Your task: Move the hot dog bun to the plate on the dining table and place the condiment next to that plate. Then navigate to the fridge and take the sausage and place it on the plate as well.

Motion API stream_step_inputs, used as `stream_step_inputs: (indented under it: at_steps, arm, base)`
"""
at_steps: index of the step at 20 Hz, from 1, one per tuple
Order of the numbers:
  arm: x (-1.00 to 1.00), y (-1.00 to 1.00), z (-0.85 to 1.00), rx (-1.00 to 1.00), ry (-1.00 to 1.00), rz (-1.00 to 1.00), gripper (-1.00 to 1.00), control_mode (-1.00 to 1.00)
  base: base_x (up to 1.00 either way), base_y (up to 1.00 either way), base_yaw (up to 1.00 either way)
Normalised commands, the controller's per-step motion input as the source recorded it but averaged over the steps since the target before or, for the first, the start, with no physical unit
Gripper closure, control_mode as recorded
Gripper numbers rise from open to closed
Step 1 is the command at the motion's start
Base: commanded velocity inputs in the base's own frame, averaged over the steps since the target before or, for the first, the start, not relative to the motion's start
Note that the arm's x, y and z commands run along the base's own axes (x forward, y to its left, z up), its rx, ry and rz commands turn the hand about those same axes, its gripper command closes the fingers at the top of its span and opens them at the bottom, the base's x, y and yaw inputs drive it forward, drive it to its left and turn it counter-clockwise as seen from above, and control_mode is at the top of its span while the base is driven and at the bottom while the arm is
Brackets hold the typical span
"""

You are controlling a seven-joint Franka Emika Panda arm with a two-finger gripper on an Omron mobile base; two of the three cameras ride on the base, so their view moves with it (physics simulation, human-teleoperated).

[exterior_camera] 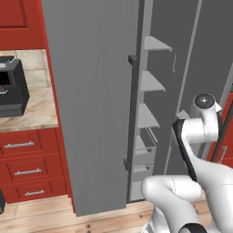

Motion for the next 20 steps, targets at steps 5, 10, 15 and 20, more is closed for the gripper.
stream_step_inputs:
  at_steps: [5, 10, 15, 20]
  arm:
    - [0.02, 0.79, 0.08, 0.31, -0.06, 0.0, -1.0, -1.0]
    - [0.01, 0.78, 0.06, 0.33, -0.08, 0.0, -1.0, -1.0]
    - [0.0, 0.79, 0.13, 0.24, -0.12, 0.0, -1.0, -1.0]
    - [-0.18, 0.74, 0.33, 0.02, -0.23, -0.06, -1.0, -1.0]
  base:
    - [0.0, 0.0, 0.0]
    - [0.0, 0.0, 0.0]
    - [0.0, 0.0, 0.0]
    - [0.0, 0.0, 0.0]
